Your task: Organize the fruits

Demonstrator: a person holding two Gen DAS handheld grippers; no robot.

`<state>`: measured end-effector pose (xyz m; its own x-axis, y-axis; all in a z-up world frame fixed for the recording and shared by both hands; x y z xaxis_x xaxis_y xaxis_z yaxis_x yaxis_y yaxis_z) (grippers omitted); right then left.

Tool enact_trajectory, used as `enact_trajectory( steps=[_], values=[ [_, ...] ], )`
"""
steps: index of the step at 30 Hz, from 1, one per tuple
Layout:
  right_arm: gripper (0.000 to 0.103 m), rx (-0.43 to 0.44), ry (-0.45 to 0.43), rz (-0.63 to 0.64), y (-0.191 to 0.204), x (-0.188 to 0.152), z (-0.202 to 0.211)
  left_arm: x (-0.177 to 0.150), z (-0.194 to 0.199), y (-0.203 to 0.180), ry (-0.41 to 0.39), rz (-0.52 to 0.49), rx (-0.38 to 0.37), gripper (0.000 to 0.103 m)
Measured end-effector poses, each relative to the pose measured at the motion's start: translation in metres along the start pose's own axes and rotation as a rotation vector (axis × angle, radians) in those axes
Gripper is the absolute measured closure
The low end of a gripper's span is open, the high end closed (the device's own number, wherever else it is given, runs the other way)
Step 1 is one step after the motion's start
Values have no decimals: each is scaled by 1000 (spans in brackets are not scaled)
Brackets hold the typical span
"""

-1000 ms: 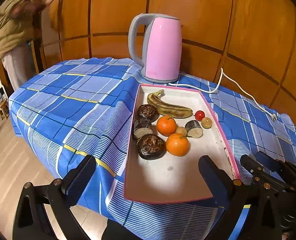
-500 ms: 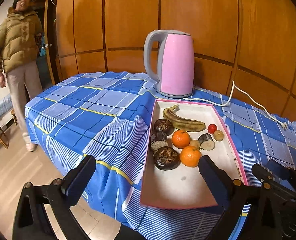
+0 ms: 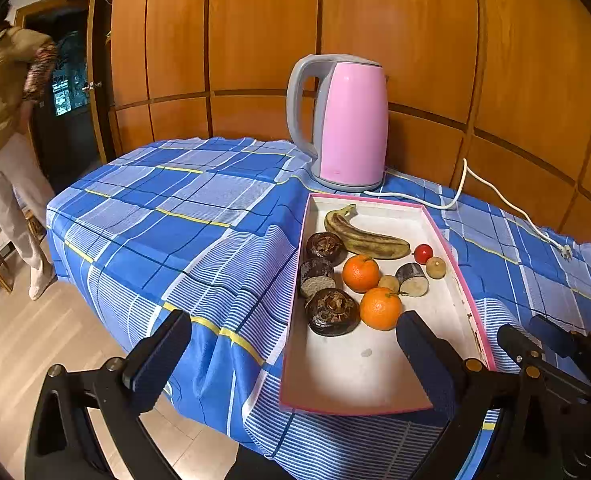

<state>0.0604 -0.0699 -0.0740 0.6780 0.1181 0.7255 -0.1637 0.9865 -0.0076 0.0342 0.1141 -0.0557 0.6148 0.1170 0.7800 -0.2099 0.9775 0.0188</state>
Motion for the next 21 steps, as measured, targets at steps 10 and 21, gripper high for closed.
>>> enact_trajectory(
  steps=[10, 21],
  values=[
    [62, 1, -7, 8, 2, 1, 1, 0, 0, 0, 2, 1, -1, 0],
    [62, 2, -9, 12, 3, 1, 1, 0, 0, 1, 3, 0, -3, 0]
  ],
)
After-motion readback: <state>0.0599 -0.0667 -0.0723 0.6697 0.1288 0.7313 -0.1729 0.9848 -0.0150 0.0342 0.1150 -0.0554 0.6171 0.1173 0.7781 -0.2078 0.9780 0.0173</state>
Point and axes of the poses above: each gripper's, at about its wrist camera, not at the fingertips, and z roughly against the way its jaws point, y to its left, x to its top, the point moved 9 cm from there along -z, roughly the way its jaws point, and after that the axes turned 5 degrees about -z, right-handed, at the moved point
